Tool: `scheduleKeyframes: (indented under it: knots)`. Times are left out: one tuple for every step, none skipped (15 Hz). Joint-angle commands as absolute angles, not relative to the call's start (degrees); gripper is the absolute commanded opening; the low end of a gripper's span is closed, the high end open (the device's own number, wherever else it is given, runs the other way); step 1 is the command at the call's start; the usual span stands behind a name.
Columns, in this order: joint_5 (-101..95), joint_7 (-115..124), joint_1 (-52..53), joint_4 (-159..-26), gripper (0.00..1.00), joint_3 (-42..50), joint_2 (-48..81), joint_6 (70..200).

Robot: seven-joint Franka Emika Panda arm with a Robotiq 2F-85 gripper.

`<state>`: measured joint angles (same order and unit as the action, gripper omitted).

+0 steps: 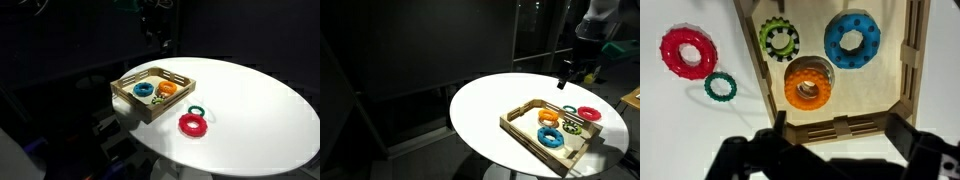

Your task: Put the orange ring on the table

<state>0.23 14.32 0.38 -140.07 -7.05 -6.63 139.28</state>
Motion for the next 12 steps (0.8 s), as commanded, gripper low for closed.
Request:
scheduleKeyframes:
  knots:
    - [0.11,14.37,1.33,-140.00,1.00,-6.14,-6.65,139.14]
    - [0.11,14.37,1.37,-140.00,1.00,-6.15,-6.65,139.14]
    - [0.11,14.37,1.38,-140.00,1.00,-6.14,-6.65,139.14]
    - [-0.07,14.81,1.28,-138.85,1.00,-6.12,-5.28,137.87]
    - [-0.10,14.75,1.26,-138.17,1.00,-6.08,-4.16,137.63]
    - [-0.05,14.80,1.25,-137.77,1.00,-6.02,-3.16,137.96]
    - [0.73,14.01,1.37,-136.99,1.00,-5.86,-1.74,137.51]
    - [0.81,13.92,1.41,-136.29,1.00,-5.78,-0.32,137.82]
    - [1.44,13.17,1.53,-135.37,1.00,-5.65,1.33,137.79]
    - [1.67,12.94,1.60,-134.56,1.00,-5.57,2.69,137.62]
    - [1.75,12.84,1.69,-133.52,1.00,-5.48,4.44,137.79]
    - [1.79,12.80,1.84,-132.65,1.00,-5.40,6.12,138.11]
